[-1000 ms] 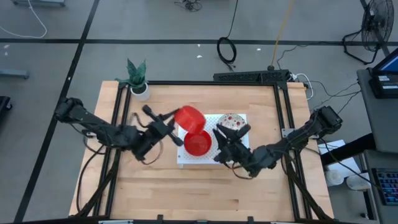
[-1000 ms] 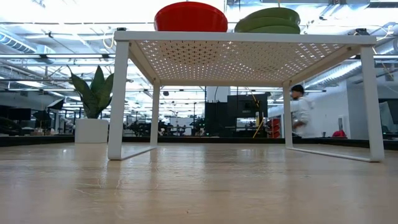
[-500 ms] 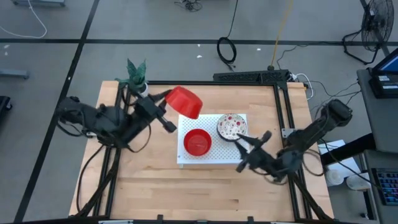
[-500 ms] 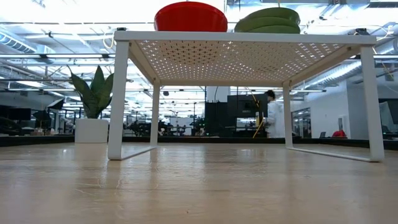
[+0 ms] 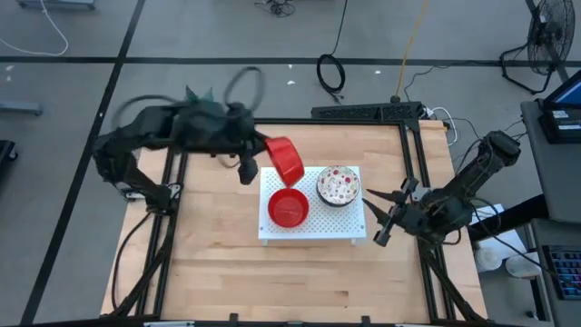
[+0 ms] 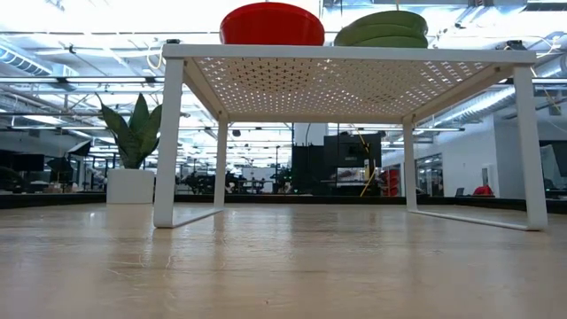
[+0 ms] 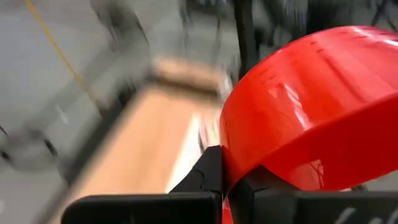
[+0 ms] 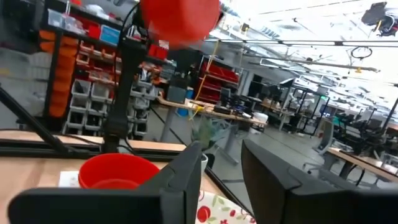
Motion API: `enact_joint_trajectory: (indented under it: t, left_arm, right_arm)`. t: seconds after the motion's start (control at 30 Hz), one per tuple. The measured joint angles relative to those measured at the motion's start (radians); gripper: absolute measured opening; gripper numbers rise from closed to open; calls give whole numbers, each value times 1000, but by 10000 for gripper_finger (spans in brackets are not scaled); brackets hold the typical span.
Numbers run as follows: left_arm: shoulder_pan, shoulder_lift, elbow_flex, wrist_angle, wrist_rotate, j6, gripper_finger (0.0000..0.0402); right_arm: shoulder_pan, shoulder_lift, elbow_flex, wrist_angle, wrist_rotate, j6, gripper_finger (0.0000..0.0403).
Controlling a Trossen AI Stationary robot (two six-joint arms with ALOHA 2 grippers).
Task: Pick & Place Mini bowls
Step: Stack the red bowl on top of the stacked red bowls on the shelf
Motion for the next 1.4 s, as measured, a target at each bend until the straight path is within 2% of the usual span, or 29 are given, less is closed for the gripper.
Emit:
enact_joint_trajectory:
  t: [0.1,0.27,0.53,0.7,1.4]
  left_arm:
    - [84,37,0,-154,164,-79,3]
    - [160,136,0,-360,252,-143,3]
    - [178,314,-2,-396,440,-95,5]
    - [179,374,-2,-452,476,-71,4]
    - [180,376,-2,-473,531,-117,24]
  right_arm:
    - [0,-10,-11,-2,-1,4,100]
    - [0,-10,-11,-2,9,0,98]
    - [0,-10,-11,-2,10,0,94]
    - [0,-10,-11,-2,11,0,95]
    - [0,-10,-11,-6,11,-2,93]
